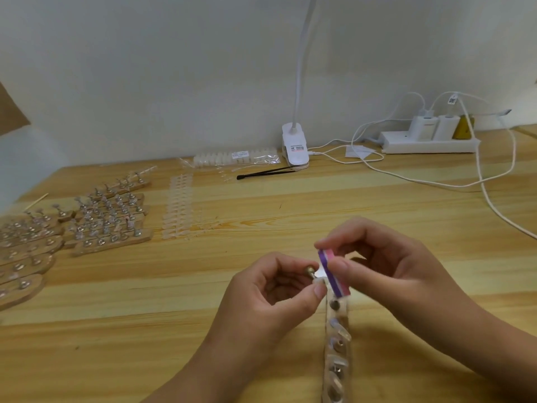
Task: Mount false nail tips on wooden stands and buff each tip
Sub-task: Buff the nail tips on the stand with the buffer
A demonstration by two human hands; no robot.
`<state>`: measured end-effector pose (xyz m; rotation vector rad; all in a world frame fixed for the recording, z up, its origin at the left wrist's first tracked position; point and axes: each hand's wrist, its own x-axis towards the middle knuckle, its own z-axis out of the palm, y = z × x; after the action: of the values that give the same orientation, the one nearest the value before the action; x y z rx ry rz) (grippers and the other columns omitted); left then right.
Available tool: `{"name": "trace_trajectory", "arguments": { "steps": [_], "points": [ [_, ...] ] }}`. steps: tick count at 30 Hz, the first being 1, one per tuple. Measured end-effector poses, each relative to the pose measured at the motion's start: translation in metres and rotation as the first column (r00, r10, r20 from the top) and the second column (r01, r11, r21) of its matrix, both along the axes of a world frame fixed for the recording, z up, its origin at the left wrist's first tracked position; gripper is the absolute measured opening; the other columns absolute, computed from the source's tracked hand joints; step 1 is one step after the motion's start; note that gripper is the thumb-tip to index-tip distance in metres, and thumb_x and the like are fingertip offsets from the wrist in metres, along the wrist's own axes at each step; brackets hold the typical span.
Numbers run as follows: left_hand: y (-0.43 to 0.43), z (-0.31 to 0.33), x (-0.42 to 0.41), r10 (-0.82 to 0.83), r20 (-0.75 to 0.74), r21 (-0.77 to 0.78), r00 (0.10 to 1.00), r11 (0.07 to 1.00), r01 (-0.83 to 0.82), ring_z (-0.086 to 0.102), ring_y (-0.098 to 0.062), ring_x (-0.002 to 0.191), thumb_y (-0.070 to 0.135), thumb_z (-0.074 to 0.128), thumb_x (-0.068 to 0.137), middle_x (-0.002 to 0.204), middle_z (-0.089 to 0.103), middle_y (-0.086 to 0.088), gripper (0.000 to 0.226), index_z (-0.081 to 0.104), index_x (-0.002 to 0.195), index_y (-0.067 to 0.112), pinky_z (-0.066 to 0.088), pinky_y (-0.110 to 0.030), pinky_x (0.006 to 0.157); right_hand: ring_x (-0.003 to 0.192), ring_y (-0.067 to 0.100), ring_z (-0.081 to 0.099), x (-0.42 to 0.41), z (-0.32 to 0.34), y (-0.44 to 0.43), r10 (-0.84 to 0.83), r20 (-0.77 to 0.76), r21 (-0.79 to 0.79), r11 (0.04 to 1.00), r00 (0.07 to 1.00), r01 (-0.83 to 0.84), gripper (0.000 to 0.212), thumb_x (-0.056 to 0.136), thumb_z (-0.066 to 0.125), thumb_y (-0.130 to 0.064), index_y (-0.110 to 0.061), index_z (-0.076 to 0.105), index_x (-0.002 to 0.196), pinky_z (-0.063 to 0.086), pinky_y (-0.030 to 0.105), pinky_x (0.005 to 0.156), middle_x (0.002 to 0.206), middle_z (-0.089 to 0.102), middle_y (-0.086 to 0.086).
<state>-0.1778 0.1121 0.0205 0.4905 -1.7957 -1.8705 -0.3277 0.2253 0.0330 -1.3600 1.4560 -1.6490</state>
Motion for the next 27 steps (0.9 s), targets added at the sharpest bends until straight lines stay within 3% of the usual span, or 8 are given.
{"name": "trace_trajectory", "arguments": {
  "steps": [4,10,15,21,27],
  "points": [
    [0.004,-0.002,0.001,-0.045,0.015,-0.042,0.999,0.998,0.045,0.068,-0.009,0.079,0.038,0.08,0.061,0.083,0.073,0.001,0.032,0.075,0.09,0.026,0.05,-0.015,0.069,0.086,0.009,0.067,-0.004,0.001,-0.002,-0.101,0.012,-0.004,0.995,0.995,0.101,0.016,0.082,0.071,-0.026,-0.023,0.076,0.098,0.052,0.017,0.073,0.091,0.071,-0.002],
    [-0.003,0.003,0.002,-0.031,0.029,0.001,0.999,1.0,0.031,0.071,-0.009,0.093,0.035,0.08,0.069,0.097,0.076,0.001,0.027,0.076,0.095,0.03,0.05,-0.011,0.074,0.091,0.019,0.067,-0.006,0.002,0.007,0.03,-0.057,-0.002,1.0,0.998,-0.03,0.021,0.084,0.067,-0.027,-0.021,0.075,0.103,0.056,0.024,0.072,0.1,0.068,0.005],
    [-0.003,0.004,0.002,-0.03,-0.006,0.01,1.0,0.999,0.031,0.069,-0.007,0.1,0.031,0.075,0.073,0.103,0.075,0.006,0.029,0.076,0.102,0.034,0.049,-0.009,0.078,0.098,0.02,0.068,-0.004,0.0,0.002,-0.02,-0.068,0.001,1.0,0.998,0.02,0.02,0.083,0.073,-0.029,-0.024,0.075,0.102,0.056,0.024,0.077,0.102,0.07,0.002],
    [-0.003,0.007,0.003,-0.012,-0.041,0.01,0.999,1.0,0.012,0.069,-0.007,0.1,0.029,0.078,0.074,0.102,0.076,0.004,0.029,0.076,0.103,0.03,0.049,-0.009,0.079,0.094,0.019,0.068,0.0,-0.005,0.002,0.028,-0.053,0.013,1.0,0.998,-0.028,0.022,0.084,0.069,-0.031,-0.026,0.074,0.104,0.058,0.027,0.074,0.104,0.07,0.001],
    [0.001,0.008,0.003,0.003,-0.071,-0.002,0.997,1.0,-0.003,0.071,-0.009,0.096,0.03,0.075,0.069,0.099,0.076,0.002,0.033,0.076,0.102,0.028,0.05,-0.01,0.077,0.095,0.017,0.069,0.003,-0.003,0.001,-0.043,0.009,-0.038,0.998,0.999,0.044,0.021,0.08,0.069,-0.031,-0.026,0.073,0.101,0.057,0.023,0.077,0.1,0.072,0.003]
  ]
}}
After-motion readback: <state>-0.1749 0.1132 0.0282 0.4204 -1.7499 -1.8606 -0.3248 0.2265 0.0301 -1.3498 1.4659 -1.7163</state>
